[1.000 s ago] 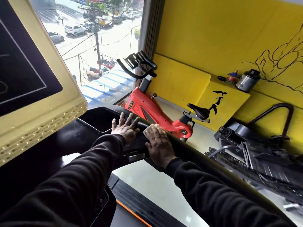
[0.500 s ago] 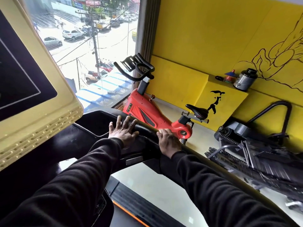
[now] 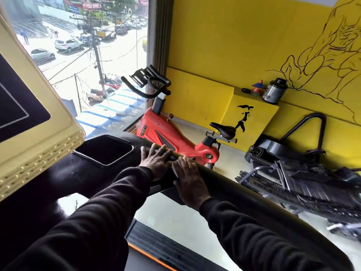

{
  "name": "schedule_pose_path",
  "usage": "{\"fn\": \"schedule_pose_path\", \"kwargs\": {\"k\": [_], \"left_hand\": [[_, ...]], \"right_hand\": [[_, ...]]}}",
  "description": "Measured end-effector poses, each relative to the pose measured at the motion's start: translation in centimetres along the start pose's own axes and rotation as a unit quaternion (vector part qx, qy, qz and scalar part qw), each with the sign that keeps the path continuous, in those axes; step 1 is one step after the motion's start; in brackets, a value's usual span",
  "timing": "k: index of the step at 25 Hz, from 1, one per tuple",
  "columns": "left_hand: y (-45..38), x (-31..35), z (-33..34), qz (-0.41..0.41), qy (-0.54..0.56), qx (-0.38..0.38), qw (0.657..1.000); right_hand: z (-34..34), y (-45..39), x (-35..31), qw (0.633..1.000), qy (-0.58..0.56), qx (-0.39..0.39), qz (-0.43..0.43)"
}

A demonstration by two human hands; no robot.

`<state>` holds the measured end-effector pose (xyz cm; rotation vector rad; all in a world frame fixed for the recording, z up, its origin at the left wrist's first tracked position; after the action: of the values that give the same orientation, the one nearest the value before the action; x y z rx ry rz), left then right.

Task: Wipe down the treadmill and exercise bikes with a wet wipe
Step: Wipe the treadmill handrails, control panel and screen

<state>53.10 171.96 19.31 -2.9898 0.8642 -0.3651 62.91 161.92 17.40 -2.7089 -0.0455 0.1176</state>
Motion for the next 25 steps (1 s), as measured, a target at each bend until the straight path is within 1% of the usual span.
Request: {"fn": "schedule_pose_path", "kwargs": {"k": [1, 2, 4, 5, 6, 7, 10, 11, 12, 15, 16, 18, 19, 20, 21, 23, 24, 25], "left_hand": [[0.1, 0.6, 0.5, -0.006, 0.018, 0.006, 1.0], [0.1, 0.8, 0.9, -0.014, 0.027, 0.015, 0.999], [0.2, 0.6, 1.3, -0.027, 0.03, 0.029, 0.999], [0.1, 0.4, 1.4, -0.032, 0.033, 0.031, 0.998], [0.1, 0.3, 1.4, -0.034, 0.034, 0.031, 0.998], [0.0, 0.4, 1.4, -0.032, 0.032, 0.03, 0.998], [0.1, 0.8, 1.5, -0.022, 0.025, 0.028, 0.999], [0.1, 0.7, 1.5, -0.025, 0.028, 0.029, 0.999], [0.0, 0.7, 1.5, -0.029, 0.032, 0.03, 0.999], [0.0, 0.6, 1.6, -0.033, 0.033, 0.029, 0.998], [0.0, 0.7, 1.6, -0.034, 0.03, 0.026, 0.999], [0.0, 0.5, 1.6, -0.04, 0.026, 0.016, 0.999], [-0.1, 0.6, 1.4, -0.04, 0.025, 0.015, 0.999], [-0.2, 1.1, 1.2, -0.027, 0.019, 0.016, 0.999], [-0.3, 2.2, 1.0, 0.006, 0.01, 0.021, 1.0], [0.0, 4.9, 1.1, 0.083, 0.003, 0.022, 0.996], [0.3, 5.8, 1.4, 0.094, 0.013, 0.015, 0.995], [0.5, 6.3, 1.8, 0.089, 0.025, 0.01, 0.996]], "right_hand": [[-0.2, 0.7, 0.9, 1.0, 0.001, 0.006, 0.001], [-0.5, 1.0, 2.2, 0.999, 0.002, 0.018, 0.037], [-1.2, 0.3, 4.2, 0.988, 0.004, 0.03, 0.151], [-1.4, -0.5, 4.3, 0.981, -0.002, 0.032, 0.193], [-1.3, -0.9, 3.8, 0.978, -0.011, 0.031, 0.206], [-0.9, -0.9, 3.0, 0.981, -0.02, 0.023, 0.191], [-0.6, 1.8, 2.4, 0.999, -0.003, 0.019, 0.048], [-1.0, 2.7, 3.1, 0.999, 0.012, 0.029, 0.03], [-1.6, 3.1, 4.0, 0.998, 0.024, 0.039, 0.046], [-2.0, 1.2, 4.3, 0.983, 0.017, 0.02, 0.184], [-1.8, 0.8, 3.3, 0.983, 0.005, 0.016, 0.183], [-1.4, 1.5, 1.5, 0.996, -0.005, 0.025, 0.088], [-1.2, 2.6, 1.6, 0.999, -0.001, 0.023, 0.042], [-1.2, 3.7, 2.3, 0.999, 0.012, 0.027, 0.019], [-1.4, 4.5, 3.4, 0.999, 0.025, 0.034, 0.03], [-2.3, 4.2, 4.8, 0.99, 0.031, 0.044, 0.134], [-2.5, 3.4, 4.4, 0.982, 0.019, 0.033, 0.186], [-2.5, 2.8, 3.4, 0.979, 0.013, 0.023, 0.202]]}}
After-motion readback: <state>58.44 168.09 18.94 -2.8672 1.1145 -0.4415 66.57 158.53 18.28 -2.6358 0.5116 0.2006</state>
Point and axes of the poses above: each hand's wrist, its own y-axis away from the middle knuckle, its own z-axis out of the palm, x = y × z, the point moved 7 cm from there along -y, towards the middle knuckle, and after that the axes turned 15 degrees about x, right-handed, at the moved point
